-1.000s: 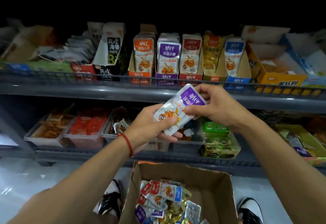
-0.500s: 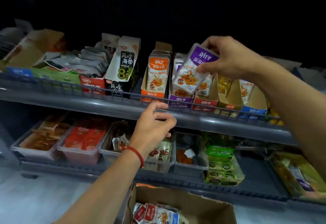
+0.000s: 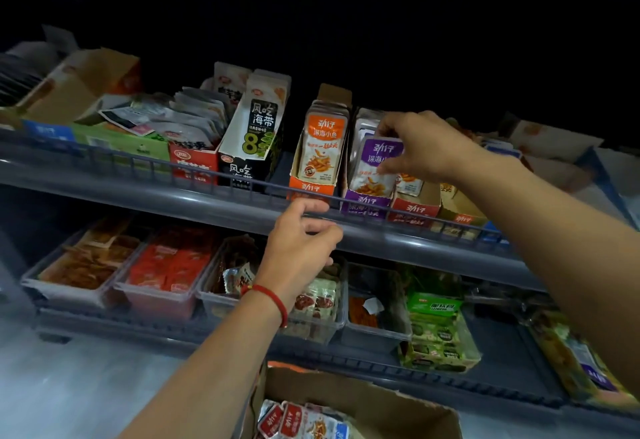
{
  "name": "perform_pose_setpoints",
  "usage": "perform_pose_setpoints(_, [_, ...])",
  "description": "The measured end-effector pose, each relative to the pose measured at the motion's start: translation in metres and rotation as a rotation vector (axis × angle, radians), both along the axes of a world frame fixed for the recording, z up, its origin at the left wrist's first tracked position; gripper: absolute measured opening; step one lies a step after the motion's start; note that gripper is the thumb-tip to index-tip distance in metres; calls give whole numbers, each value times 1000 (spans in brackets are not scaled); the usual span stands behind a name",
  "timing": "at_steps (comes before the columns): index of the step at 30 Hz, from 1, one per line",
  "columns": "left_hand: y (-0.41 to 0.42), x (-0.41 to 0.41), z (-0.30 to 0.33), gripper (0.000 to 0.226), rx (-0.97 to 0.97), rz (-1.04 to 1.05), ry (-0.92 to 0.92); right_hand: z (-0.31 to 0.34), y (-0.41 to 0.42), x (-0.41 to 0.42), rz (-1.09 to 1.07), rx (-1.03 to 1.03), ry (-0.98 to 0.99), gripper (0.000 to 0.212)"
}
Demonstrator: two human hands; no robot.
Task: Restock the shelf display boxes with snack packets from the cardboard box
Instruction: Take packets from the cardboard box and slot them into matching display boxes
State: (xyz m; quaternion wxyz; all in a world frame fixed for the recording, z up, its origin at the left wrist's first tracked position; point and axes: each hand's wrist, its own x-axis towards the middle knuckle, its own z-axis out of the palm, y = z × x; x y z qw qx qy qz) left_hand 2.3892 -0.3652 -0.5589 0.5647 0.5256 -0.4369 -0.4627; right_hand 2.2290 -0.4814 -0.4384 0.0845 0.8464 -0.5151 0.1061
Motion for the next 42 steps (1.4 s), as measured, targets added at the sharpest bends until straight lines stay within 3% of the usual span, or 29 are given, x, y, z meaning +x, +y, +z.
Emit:
perform_pose_setpoints(4, [1, -1, -1, 31, 9, 10, -19, -5, 1, -1, -1, -203, 12, 50])
perform_pose_setpoints(10, [2, -1, -2, 30, 38, 9, -55, -13, 2, -4, -12, -336, 43, 43])
perform_pose_setpoints(15, [7, -1, -15, 24, 91, -30, -176, -19, 38, -14, 142, -412, -81, 22])
perform_pose_setpoints(19, [19, -10, -34, 17, 159, -113, -357, -62, 87, -29, 252, -65, -158, 14])
perform_pose_setpoints(26, [59, -48, -134, 6, 400, -338, -686, -251, 136, -61, 124, 766, 240, 25])
perform_pose_setpoints(31, [114, -47, -244, 30, 715, -557, -970, -387, 181, -84, 16, 1150, 345, 41])
perform_pose_setpoints(35, [139, -50, -284, 30, 829, -536, -976, -453, 212, -83, -69, 1154, 277, 43])
perform_pose_setpoints(38, [148, -54, -296, 27, 877, -424, -877, -482, 215, -64, -155, 966, 146, 39])
perform_pose_setpoints(42, [159, -52, -298, 38, 913, -276, -770, -515, 196, -22, -144, 806, -64, 51])
